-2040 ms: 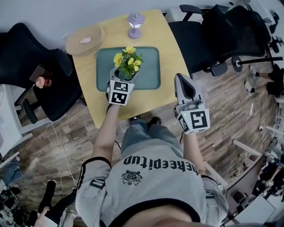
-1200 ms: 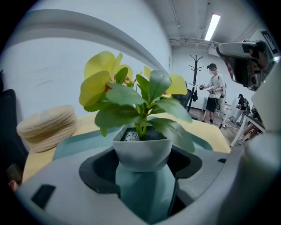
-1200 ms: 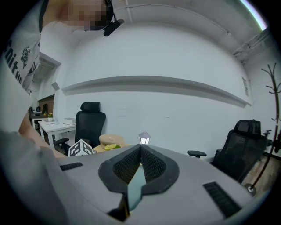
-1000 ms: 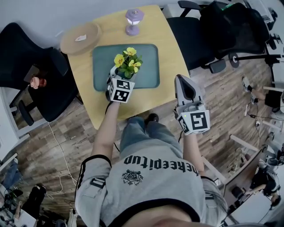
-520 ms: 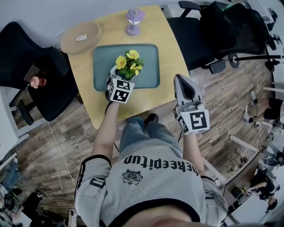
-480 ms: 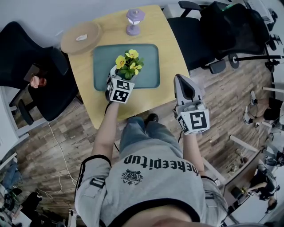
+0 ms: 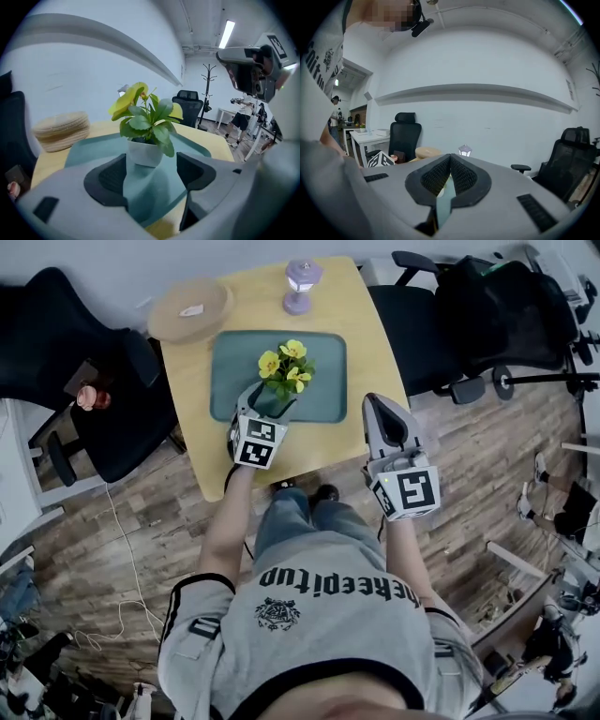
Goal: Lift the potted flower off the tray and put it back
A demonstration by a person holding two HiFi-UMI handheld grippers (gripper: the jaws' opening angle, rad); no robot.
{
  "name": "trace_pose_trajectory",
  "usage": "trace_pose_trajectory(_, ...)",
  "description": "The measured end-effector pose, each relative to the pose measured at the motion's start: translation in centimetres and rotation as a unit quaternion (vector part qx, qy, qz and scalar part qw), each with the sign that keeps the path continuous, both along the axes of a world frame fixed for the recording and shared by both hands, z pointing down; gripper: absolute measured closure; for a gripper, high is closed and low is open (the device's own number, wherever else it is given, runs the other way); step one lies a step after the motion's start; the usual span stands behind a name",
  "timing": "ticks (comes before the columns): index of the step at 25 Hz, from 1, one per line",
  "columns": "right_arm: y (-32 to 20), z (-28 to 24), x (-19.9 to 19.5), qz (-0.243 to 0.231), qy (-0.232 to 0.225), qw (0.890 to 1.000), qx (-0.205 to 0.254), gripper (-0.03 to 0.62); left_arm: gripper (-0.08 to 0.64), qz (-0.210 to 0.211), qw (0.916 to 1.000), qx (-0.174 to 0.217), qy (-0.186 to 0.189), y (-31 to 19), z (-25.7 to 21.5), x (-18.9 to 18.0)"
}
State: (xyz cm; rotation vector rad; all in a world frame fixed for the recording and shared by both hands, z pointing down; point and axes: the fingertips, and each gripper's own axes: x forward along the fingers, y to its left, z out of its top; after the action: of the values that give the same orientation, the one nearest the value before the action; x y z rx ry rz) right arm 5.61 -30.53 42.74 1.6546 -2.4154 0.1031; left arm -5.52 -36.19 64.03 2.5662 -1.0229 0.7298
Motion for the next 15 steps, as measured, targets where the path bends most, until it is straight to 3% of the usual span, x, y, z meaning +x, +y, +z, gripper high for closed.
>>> trace_pose_trajectory(4,0.7,-0.7,-1.1,-0.021,-0.009,1.000,0.010,0.589,0.254,-0.026,0.9993,0.023,0.016,1.5,-2.3,-1.1)
trace_pose_trajectory(6,0.9,-1.1,-1.7,-0.033,-0.015,0.999,0.016,0.589,0.358,-0.044,0.9980,0.044,0.016,1.9,-3.6,-1.8)
trace_pose_trajectory(11,1.9,-2.2,-2.6,-0.058,-0.027,0.997,0.030,0.589,0.528,-0.103,0.9924,0.065,0.017,3.5,-7.8,-3.6)
trace_pose_trajectory(15,3.2,-3.1,-2.9,-0.071,-0.030,0.996,0.041,0.589,0.552,-0.123,0.9881,0.087,0.031,5.2,-10.4,-4.1)
